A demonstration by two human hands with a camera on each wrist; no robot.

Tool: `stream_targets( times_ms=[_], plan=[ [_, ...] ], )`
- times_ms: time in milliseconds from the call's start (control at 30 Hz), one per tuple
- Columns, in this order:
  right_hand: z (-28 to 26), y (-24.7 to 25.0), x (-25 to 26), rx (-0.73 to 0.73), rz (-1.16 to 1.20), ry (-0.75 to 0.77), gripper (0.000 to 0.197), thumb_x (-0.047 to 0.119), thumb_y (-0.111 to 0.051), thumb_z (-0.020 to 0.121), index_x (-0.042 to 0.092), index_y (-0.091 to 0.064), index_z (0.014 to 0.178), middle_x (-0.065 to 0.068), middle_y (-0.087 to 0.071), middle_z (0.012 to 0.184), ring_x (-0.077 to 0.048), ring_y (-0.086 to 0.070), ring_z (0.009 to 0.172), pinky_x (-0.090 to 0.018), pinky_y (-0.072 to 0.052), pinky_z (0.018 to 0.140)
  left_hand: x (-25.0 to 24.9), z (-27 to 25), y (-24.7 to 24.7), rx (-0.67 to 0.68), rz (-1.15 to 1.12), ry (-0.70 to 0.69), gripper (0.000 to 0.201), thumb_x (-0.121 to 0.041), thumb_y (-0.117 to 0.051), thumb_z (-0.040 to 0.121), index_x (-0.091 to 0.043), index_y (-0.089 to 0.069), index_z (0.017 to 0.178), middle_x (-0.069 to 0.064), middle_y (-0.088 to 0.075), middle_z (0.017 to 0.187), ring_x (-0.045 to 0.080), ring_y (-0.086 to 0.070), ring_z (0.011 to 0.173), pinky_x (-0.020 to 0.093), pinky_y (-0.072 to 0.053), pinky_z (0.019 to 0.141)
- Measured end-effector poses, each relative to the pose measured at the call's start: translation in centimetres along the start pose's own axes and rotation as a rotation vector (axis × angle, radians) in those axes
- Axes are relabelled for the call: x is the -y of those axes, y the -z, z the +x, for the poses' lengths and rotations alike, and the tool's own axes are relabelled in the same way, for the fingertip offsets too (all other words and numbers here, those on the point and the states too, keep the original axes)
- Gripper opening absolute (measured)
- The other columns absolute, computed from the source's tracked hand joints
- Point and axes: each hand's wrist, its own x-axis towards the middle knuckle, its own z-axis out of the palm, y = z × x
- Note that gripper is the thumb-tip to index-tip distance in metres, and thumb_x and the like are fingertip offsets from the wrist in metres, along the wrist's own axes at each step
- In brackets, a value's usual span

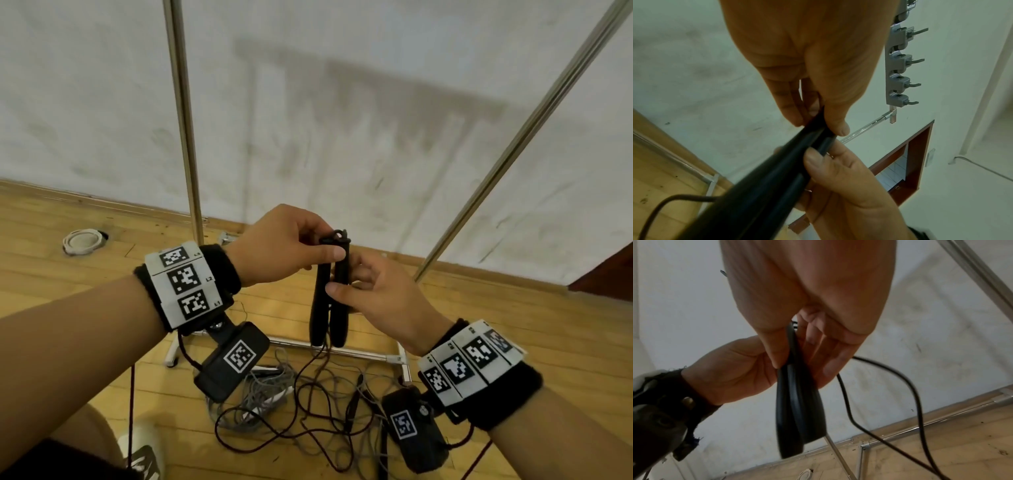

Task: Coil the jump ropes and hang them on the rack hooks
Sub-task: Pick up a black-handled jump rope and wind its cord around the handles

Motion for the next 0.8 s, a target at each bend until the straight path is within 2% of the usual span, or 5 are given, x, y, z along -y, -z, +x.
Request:
stream_targets(
  times_ms=[167, 333, 533, 700, 800],
  plan=[
    [0.8, -0.4, 0.1, 0.022, 0.039, 0.015, 0.035, 0.006, -0.077, 0.080, 0.020, -0.065, 0.109, -0.004, -0.076, 0.097, -0.022, -0.074, 0.088, -0.043, -0.060, 0.079, -0.5, -0.1, 0.0, 0.006, 0.021, -0.011, 0.017, -0.028, -0.077, 0.085, -0.020, -0.076, 0.100, 0.012, -0.073, 0.086, 0.030, -0.069, 0.081, 0.049, -0.058, 0.080],
    [1.6, -0.5, 0.3, 0.030, 0.029, 0.030, 0.026, 0.005, -0.079, 0.078, 0.025, -0.071, 0.092, -0.006, -0.077, 0.090, -0.022, -0.074, 0.086, -0.046, -0.060, 0.081, -0.3, 0.1, 0.1, -0.021, 0.064, -0.030, 0.018, -0.029, -0.078, 0.084, -0.024, -0.077, 0.102, -0.003, -0.076, 0.086, 0.012, -0.071, 0.079, 0.034, -0.058, 0.079],
    [2.7, 0.7, 1.1, -0.062, 0.116, 0.070, 0.019, 0.003, -0.075, 0.080, 0.008, -0.070, 0.098, -0.009, -0.077, 0.089, -0.023, -0.074, 0.085, -0.035, -0.061, 0.073, -0.5, 0.8, -0.2, -0.141, 0.149, -0.100, 0.021, -0.043, -0.061, 0.094, -0.025, -0.066, 0.104, -0.012, -0.066, 0.093, 0.002, -0.064, 0.087, 0.021, -0.050, 0.074],
    [3.6, 2.4, 2.1, -0.233, 0.314, 0.158, 0.021, 0.010, -0.076, 0.078, 0.003, -0.068, 0.097, -0.013, -0.076, 0.090, -0.029, -0.074, 0.087, -0.035, -0.060, 0.073, 0.4, 0.5, -0.8, 0.133, 0.169, 0.002, 0.040, -0.058, -0.040, 0.097, -0.023, -0.059, 0.096, -0.004, -0.064, 0.081, 0.008, -0.059, 0.065, 0.027, -0.048, 0.062],
    [3.8, 2.9, 2.4, -0.254, 0.352, 0.184, 0.034, 0.025, -0.077, 0.072, 0.007, -0.068, 0.100, -0.012, -0.076, 0.095, -0.029, -0.073, 0.091, -0.038, -0.060, 0.077, 0.6, 0.4, -1.7, 0.194, -0.072, 0.004, 0.031, -0.044, -0.050, 0.098, -0.017, -0.057, 0.112, 0.004, -0.071, 0.098, 0.015, -0.072, 0.085, 0.034, -0.060, 0.077]
  ],
)
